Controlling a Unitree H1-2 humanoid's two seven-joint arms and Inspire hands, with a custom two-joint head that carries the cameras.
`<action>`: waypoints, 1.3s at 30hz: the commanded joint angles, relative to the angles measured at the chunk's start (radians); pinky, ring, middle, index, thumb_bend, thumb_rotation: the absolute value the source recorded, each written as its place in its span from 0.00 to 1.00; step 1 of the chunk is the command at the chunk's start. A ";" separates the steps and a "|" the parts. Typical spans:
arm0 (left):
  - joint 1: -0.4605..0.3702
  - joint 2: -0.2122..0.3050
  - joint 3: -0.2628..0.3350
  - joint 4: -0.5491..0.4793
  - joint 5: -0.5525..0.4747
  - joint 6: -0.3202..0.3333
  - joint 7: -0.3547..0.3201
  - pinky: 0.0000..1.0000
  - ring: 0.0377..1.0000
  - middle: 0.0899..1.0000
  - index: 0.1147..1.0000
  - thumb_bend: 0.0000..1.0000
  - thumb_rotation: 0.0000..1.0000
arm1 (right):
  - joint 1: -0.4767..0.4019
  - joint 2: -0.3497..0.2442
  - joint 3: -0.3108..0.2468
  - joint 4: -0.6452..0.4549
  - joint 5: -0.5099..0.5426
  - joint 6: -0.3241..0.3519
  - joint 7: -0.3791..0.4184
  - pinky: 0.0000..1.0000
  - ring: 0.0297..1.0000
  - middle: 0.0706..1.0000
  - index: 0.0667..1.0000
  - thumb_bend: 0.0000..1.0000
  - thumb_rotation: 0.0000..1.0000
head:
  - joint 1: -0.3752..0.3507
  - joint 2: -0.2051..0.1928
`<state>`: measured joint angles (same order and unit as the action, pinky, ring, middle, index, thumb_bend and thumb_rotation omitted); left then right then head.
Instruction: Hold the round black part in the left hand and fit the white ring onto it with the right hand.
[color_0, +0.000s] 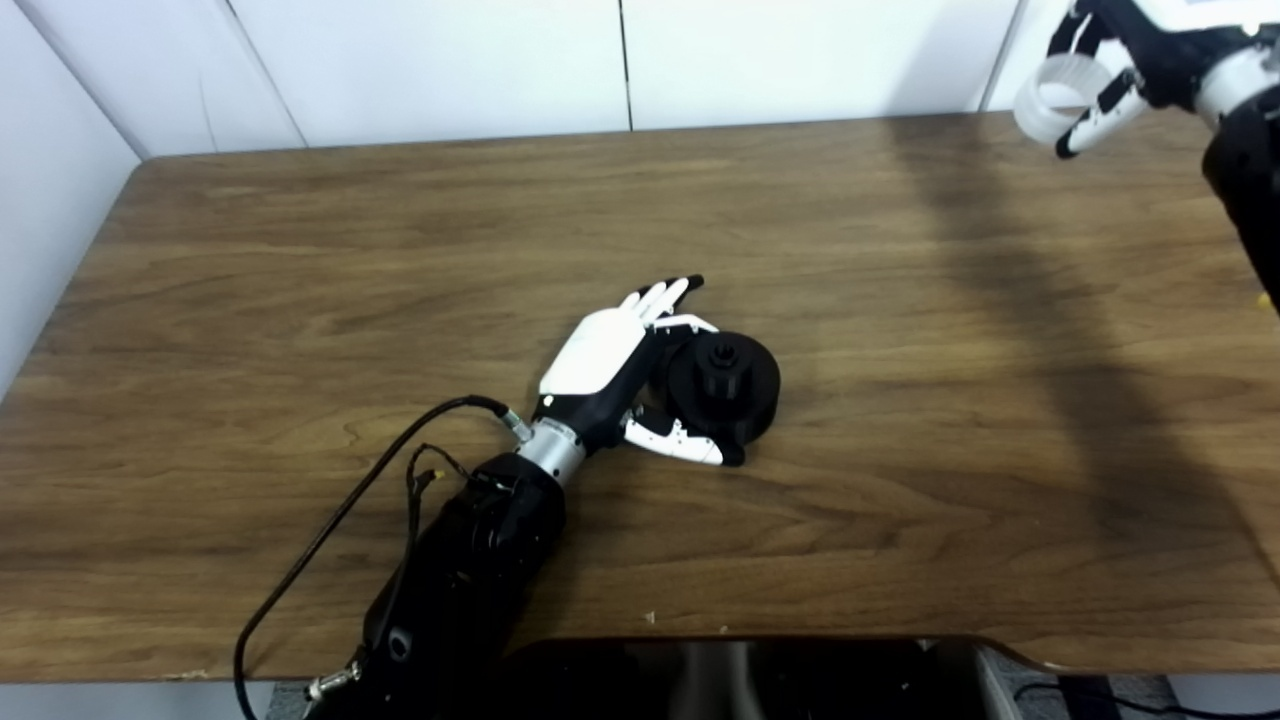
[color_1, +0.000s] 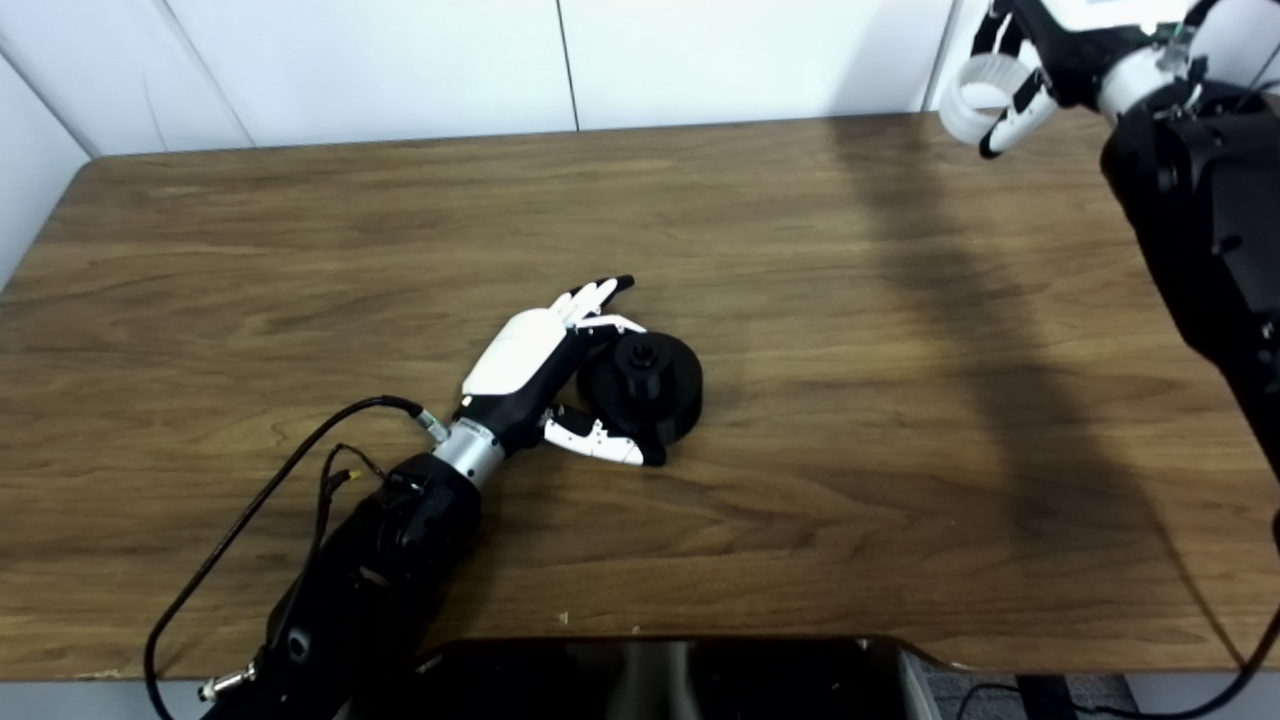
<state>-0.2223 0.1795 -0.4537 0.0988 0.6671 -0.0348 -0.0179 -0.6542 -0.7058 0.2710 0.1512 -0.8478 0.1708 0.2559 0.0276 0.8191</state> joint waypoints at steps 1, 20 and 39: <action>-0.011 0.014 -0.011 0.034 0.051 0.025 -0.019 1.00 1.00 1.00 0.60 0.99 0.37 | -0.027 -0.032 -0.042 -0.072 0.001 0.000 -0.013 0.81 0.66 0.51 0.46 0.52 0.15 | -0.004 0.001; -0.019 0.017 -0.010 0.042 0.048 0.015 -0.014 1.00 1.00 1.00 0.60 0.99 0.37 | 0.236 0.004 -0.177 -0.434 0.005 -0.016 -0.006 0.82 0.61 0.48 0.46 0.52 0.14 | -0.018 -0.002; -0.025 0.014 -0.010 0.041 0.047 0.019 -0.018 1.00 1.00 1.00 0.61 0.99 0.37 | 0.409 0.103 -0.226 -0.658 0.006 0.003 0.074 0.80 0.64 0.43 0.49 0.52 0.01 | -0.025 0.001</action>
<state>-0.2319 0.1822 -0.4547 0.1108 0.6671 -0.0381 -0.0189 -0.2249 -0.5978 0.0652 -0.4598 -0.8323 0.1778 0.3353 0.0015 0.8191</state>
